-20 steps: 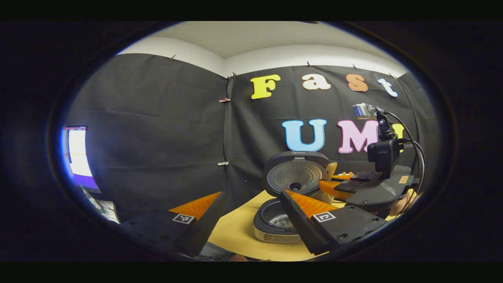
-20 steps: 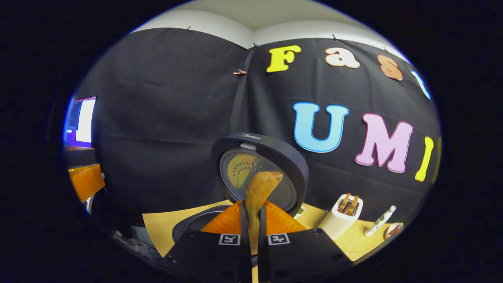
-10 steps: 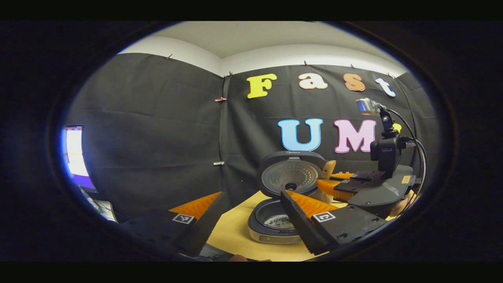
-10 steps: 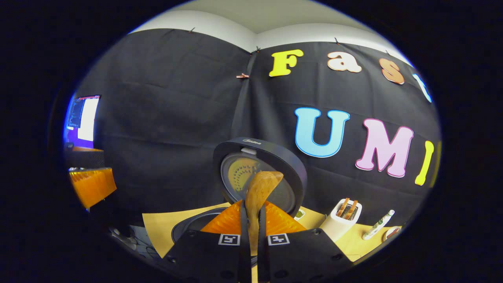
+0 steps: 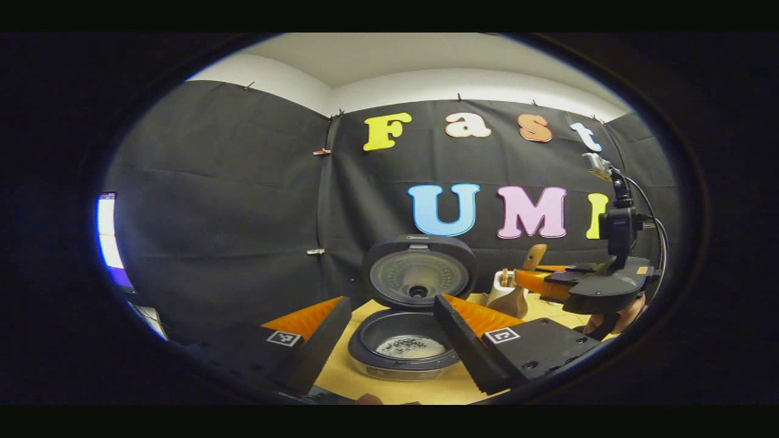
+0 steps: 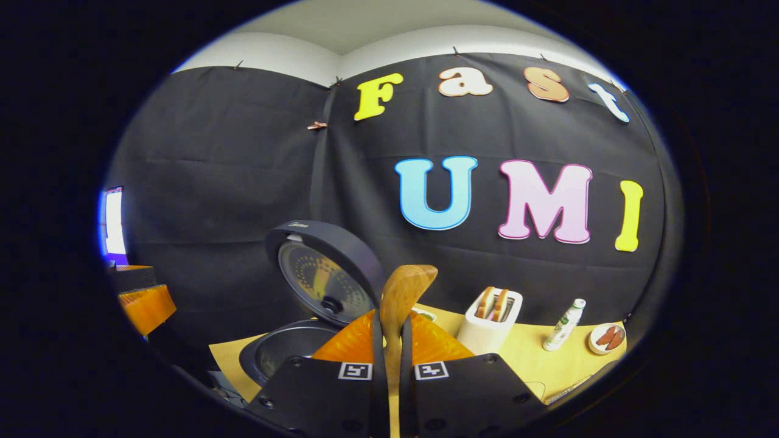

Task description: Close the left gripper, press the button to open the rice cooker; take a wooden spoon from the chopstick holder with the right hand, scoop a spoonful of rice and pour it into the rice cooker, then put the wooden spoon back into the chopstick holder.

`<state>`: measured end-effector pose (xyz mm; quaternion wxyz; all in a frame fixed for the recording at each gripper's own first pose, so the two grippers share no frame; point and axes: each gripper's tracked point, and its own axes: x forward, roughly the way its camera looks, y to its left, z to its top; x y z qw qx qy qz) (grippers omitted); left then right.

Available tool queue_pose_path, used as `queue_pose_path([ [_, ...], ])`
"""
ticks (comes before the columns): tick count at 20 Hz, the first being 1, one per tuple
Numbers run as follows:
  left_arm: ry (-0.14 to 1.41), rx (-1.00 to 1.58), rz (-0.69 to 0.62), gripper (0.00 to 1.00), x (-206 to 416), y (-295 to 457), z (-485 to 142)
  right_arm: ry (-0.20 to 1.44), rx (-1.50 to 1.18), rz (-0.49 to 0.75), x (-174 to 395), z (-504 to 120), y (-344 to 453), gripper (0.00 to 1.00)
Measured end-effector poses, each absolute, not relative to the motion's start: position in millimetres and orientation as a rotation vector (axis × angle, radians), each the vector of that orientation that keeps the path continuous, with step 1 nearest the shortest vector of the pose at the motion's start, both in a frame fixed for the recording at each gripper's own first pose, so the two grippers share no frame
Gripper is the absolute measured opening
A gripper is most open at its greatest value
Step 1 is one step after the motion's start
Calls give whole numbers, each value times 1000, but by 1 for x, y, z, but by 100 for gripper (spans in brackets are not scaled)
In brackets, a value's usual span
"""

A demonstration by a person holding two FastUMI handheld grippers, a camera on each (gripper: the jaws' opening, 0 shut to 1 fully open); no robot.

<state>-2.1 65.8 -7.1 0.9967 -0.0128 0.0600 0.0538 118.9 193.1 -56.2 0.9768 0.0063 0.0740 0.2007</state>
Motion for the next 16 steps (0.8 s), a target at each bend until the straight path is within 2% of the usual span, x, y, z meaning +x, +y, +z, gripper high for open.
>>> queue_pose_path([
  [16,116,6,128,94,21,0,-1,182,55,103,126,-63,-26,11],
])
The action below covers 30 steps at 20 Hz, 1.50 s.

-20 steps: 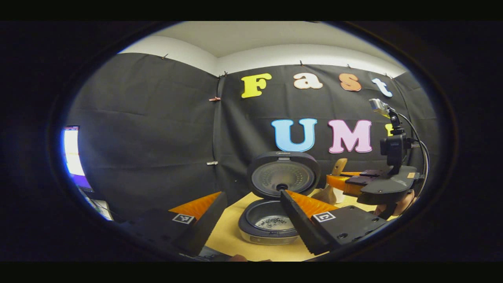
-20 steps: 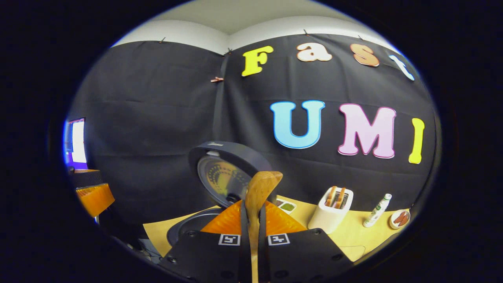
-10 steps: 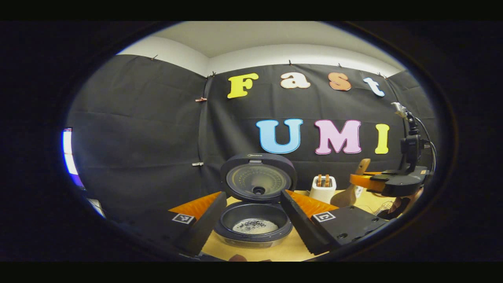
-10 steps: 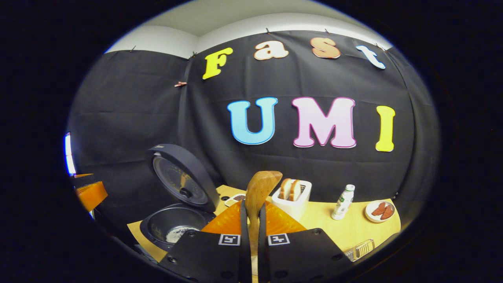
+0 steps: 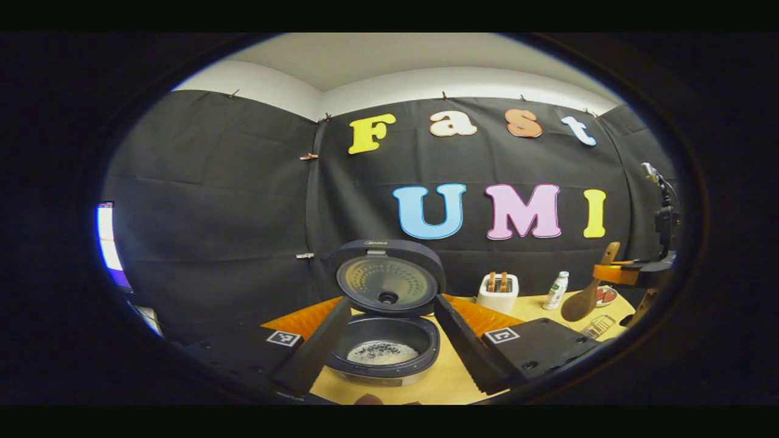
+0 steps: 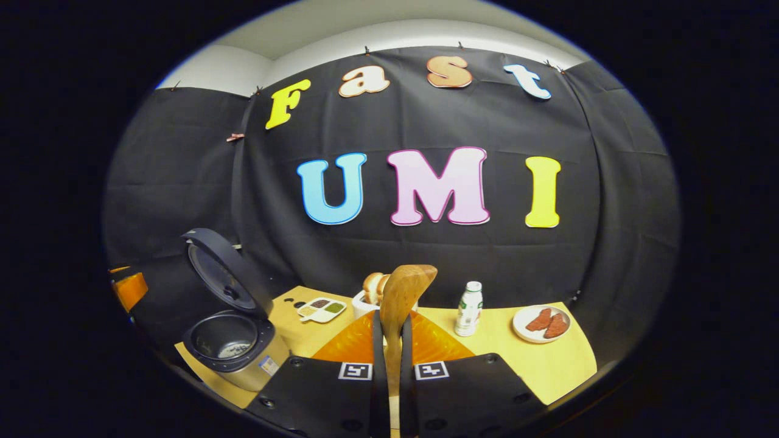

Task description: Close the left gripper, press the button to open the rice cooker; take a wooden spoon from the chopstick holder with the right hand, scoop a spoonful of rice and pour it into the rice cooker, then put the wooden spoon back into the chopstick holder.

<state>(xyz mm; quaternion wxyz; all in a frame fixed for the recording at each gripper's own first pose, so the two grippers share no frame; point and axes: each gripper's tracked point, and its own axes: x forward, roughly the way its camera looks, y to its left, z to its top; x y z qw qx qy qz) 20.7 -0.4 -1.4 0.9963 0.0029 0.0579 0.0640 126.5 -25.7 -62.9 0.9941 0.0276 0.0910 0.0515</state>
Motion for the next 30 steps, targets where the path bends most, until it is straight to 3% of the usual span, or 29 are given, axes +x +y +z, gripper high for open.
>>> queue_pose_path([
  [15,117,32,156,94,24,-31,5,247,50,-76,118,-103,-161,11],
  [30,121,81,168,94,14,-36,10,381,49,-131,106,-167,-190,11],
])
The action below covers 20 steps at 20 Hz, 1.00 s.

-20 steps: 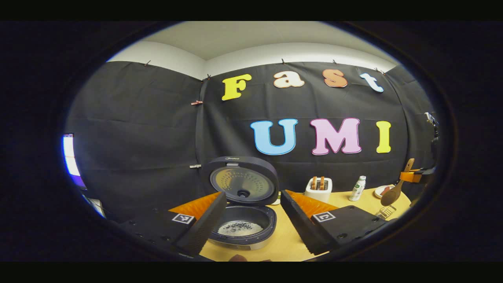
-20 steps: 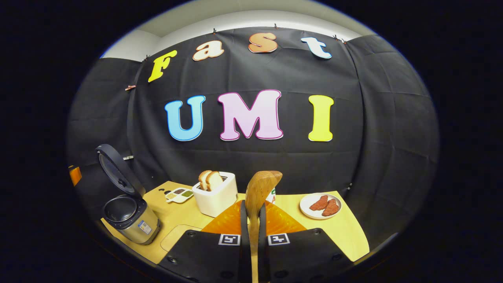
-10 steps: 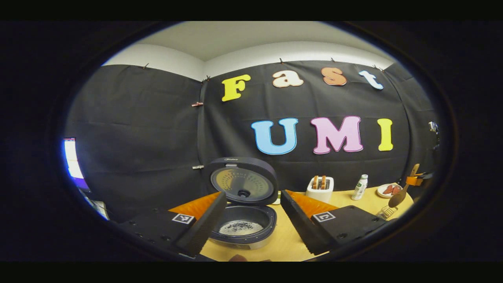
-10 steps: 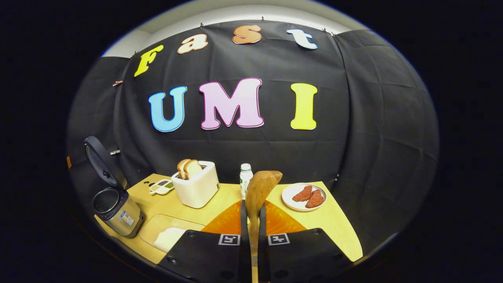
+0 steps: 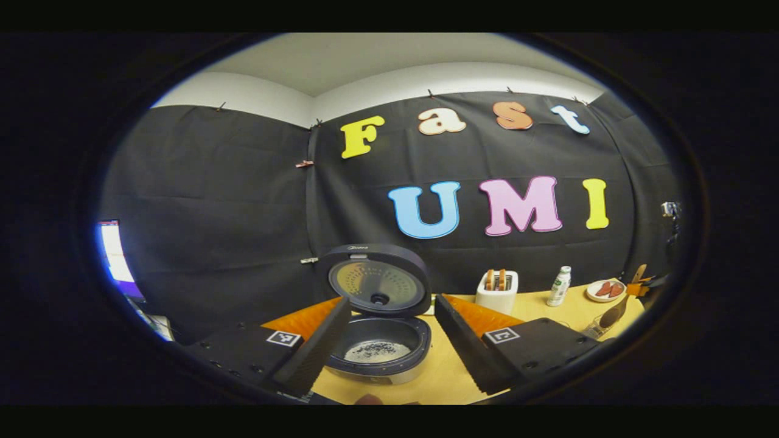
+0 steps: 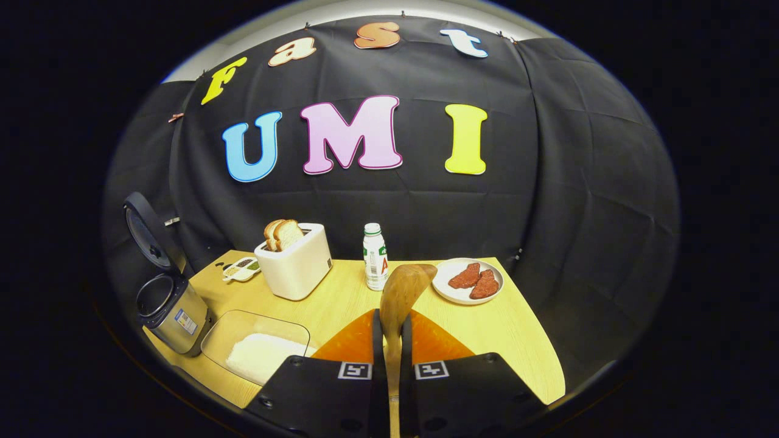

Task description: Close the left gripper, press the button to open the rice cooker; take a wooden spoon from the chopstick holder with the right hand, scoop a spoonful of rice and pour it into the rice cooker, then put the wooden spoon back into the chopstick holder.

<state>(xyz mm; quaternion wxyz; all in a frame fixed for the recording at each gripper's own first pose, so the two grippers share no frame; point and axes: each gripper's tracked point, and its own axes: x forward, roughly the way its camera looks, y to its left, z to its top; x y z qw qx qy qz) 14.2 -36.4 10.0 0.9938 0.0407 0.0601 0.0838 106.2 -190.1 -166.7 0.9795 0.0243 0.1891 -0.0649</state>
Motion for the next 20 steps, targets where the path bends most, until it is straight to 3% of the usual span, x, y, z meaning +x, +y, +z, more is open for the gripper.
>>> queue_pose_path([
  [8,126,86,159,94,5,-36,10,433,47,-179,93,-185,-198,12],
  [14,129,93,165,94,0,-31,13,501,51,-240,76,-208,-211,27],
  [15,131,97,163,94,-1,-31,12,487,43,-270,75,-204,-218,35],
  [20,124,95,157,94,0,-28,13,394,15,-335,71,-166,-226,43],
])
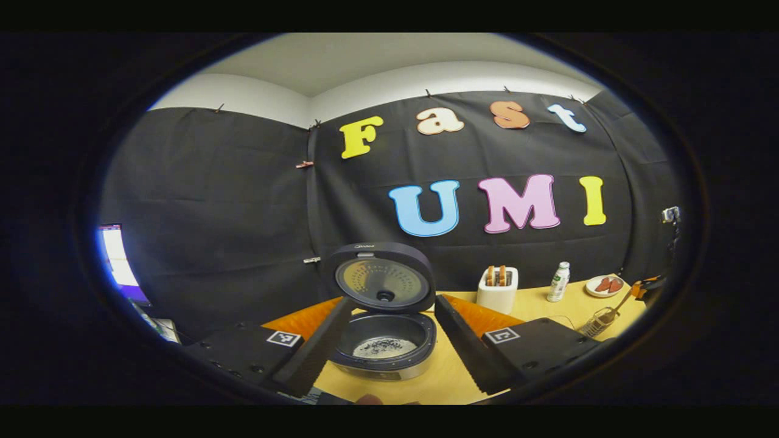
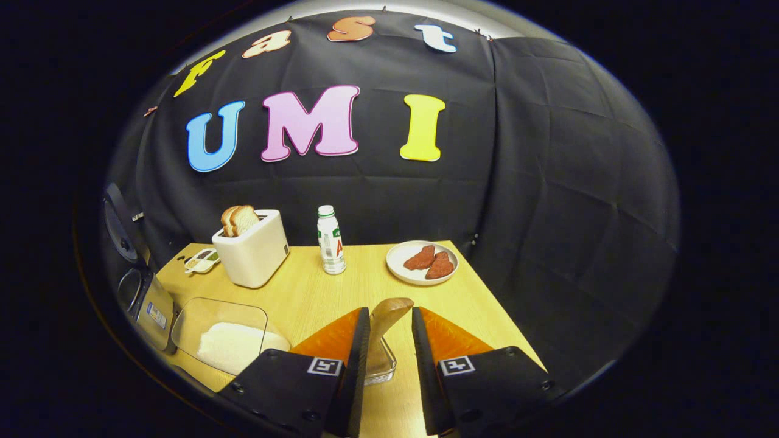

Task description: Close the left gripper, press the button to open the rice cooker; take a wooden spoon from the chopstick holder with the right hand, scoop a spoonful of rice and pour it into the rice cooker, then put the wooden spoon back into the chopstick holder.

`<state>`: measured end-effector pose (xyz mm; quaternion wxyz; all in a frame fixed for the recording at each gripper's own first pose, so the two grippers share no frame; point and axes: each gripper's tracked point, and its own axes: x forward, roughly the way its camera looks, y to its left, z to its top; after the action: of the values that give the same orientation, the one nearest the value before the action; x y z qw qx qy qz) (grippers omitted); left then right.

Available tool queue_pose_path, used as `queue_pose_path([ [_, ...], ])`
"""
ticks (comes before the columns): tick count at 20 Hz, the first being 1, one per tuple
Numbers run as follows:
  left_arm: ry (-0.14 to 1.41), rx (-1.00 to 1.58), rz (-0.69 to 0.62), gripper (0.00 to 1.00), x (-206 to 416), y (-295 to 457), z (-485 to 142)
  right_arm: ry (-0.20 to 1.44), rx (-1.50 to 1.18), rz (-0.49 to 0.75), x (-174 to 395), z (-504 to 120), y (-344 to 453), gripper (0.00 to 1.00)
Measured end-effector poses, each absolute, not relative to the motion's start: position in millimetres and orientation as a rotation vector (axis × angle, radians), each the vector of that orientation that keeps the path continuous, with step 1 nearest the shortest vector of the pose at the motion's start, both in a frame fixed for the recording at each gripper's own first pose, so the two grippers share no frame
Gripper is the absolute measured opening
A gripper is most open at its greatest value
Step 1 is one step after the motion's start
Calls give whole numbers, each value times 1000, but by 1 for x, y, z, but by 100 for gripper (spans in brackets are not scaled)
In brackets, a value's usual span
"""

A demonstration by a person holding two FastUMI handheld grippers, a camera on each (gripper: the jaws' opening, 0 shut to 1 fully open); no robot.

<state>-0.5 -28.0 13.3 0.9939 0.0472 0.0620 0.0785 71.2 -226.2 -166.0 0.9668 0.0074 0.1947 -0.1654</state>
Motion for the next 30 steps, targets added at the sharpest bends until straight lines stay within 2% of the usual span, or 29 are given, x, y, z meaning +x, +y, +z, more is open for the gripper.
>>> queue_pose_path([
  [10,33,116,156,94,55,5,41,291,8,-237,68,-114,-168,43],
  [11,23,124,148,98,63,7,44,283,1,-231,69,-109,-162,43],
  [12,16,132,136,94,70,9,45,274,-8,-226,70,-104,-157,43],
  [18,-53,109,111,94,115,24,73,244,-13,-187,72,-81,-123,43],
  [20,-74,115,96,97,130,27,84,225,-15,-183,70,-70,-114,43],
  [21,-75,115,80,94,137,26,87,216,-12,-177,70,-66,-110,43],
  [24,-69,26,29,98,160,27,95,199,-2,-165,69,-56,-96,43],
  [26,-43,-15,26,94,175,35,91,191,-10,-166,67,-52,-89,42],
  [27,-25,-7,24,97,183,37,88,186,-14,-168,67,-51,-88,42],
  [28,-10,8,20,94,191,39,85,182,-18,-170,65,-49,-85,43],
  [30,9,13,2,97,204,39,84,180,-18,-171,63,-48,-80,43],
])
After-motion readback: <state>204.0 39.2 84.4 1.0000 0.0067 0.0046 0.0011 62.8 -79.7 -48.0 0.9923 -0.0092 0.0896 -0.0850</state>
